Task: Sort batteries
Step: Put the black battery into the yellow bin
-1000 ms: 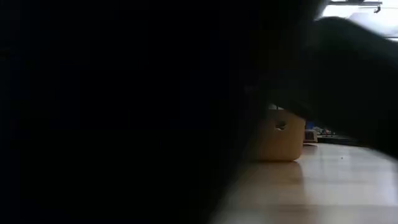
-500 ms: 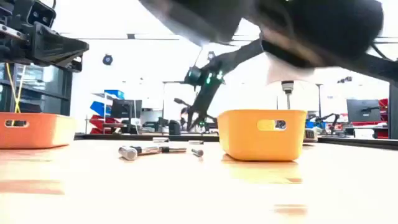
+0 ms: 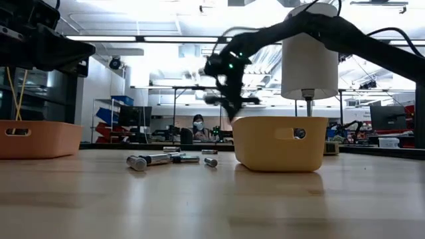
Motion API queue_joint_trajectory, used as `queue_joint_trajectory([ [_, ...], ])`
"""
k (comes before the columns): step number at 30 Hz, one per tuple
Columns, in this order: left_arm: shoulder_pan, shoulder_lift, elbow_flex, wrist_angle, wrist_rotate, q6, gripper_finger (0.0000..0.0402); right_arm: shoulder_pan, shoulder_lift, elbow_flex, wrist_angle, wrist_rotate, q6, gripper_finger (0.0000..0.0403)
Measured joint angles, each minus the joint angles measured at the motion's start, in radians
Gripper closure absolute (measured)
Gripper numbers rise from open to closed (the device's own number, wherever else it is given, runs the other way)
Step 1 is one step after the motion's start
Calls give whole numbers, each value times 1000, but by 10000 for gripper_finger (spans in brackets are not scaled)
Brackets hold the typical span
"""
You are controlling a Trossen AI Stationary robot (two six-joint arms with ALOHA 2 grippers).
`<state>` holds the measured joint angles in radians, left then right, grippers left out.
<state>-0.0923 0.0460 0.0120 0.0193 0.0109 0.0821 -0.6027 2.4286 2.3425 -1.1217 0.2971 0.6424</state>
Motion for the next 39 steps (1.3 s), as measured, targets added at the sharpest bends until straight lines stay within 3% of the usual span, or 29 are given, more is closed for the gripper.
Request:
queue_joint_trajectory([
  [2, 0, 0, 0, 0, 0, 0, 401, -4, 12, -1, -108, 97, -7, 403],
  [4, 0, 0, 0, 0, 0, 0, 401, -8, 24, -1, -144, 117, -18, 403],
  [16, 0, 0, 0, 0, 0, 0, 401, -28, 114, -2, -122, -51, -18, 403],
  [39, 0, 0, 0, 0, 1, 0, 401, -26, 143, 0, -178, -109, -75, 403],
])
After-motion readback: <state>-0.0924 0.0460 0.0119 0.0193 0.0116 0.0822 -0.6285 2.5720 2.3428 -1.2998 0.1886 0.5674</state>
